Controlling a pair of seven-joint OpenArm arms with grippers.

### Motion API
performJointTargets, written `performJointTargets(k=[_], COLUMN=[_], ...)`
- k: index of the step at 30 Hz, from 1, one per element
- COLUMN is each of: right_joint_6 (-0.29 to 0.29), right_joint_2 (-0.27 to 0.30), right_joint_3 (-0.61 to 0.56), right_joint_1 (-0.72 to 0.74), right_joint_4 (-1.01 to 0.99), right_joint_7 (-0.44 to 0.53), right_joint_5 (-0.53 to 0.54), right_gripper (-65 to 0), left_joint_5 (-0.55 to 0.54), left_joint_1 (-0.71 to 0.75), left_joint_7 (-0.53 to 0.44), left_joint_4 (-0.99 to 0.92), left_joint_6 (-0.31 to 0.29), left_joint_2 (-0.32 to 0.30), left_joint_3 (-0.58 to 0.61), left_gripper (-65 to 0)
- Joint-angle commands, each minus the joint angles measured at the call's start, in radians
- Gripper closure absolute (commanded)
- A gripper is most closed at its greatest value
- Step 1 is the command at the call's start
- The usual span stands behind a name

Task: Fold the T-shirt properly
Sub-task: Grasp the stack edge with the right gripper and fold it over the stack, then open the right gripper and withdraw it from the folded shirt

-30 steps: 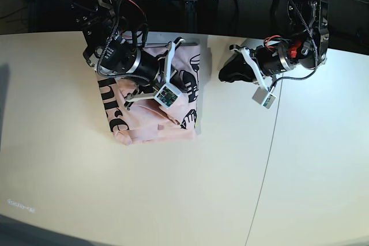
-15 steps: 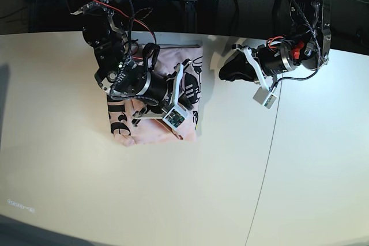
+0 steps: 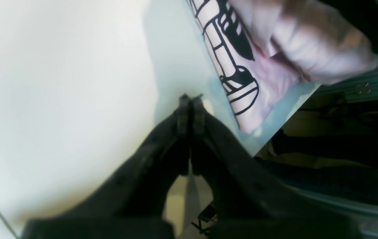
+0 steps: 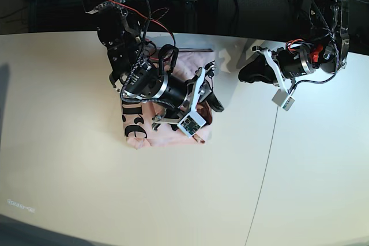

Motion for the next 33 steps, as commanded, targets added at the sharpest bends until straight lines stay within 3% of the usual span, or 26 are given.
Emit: performJointTargets(k=[1,8,14,16,18,28,33], right_joint_6=[0.006,0.006,0.006,0.006,0.007,0.011,0.014], right_joint_2=[-0.008,-0.008,-0.007,0.008,0.036,0.197,0.208], right_joint_3=[0.000,0.002,0.076,0.124,0.174,0.340,0.319], right_joint_1=[0.024,0.097,0.184,0.208,0.212,0.150,0.029], right_joint_4=[0.017,0.017,0.053,0.077,0.097,0.132,0.132], right_joint_7=[0.029,0.024,-0.183,-0.224,-0.232,-0.312,-0.313], right_joint_5=[0.025,0.142,0.143,0.163,0.201,0.435,0.488], right_gripper=[-32.8,-34.3,-32.8,-20.3,0.0,0.0,0.0], left_joint_5=[-0.023,-0.105,-0.196,-0.226,-0.226,-0.230,-0.246], left_joint_1=[-0.008,-0.008,-0.005,-0.005,-0.005,0.000,0.000], left_joint_7=[-0.014,0.032,0.095,0.106,0.108,0.116,0.116], left_joint_4=[0.020,0.020,0.020,0.020,0.020,0.020,0.020], left_joint_6=[-0.028,-0.028,-0.028,-0.028,-0.028,-0.028,-0.028], left_joint_2=[-0.014,-0.014,-0.026,-0.043,-0.061,-0.113,-0.113], left_joint_3=[-0.005,-0.058,-0.171,-0.203,-0.223,-0.233,-0.233], left_gripper=[0.0,0.0,0.0,0.0,0.0,0.0,0.0])
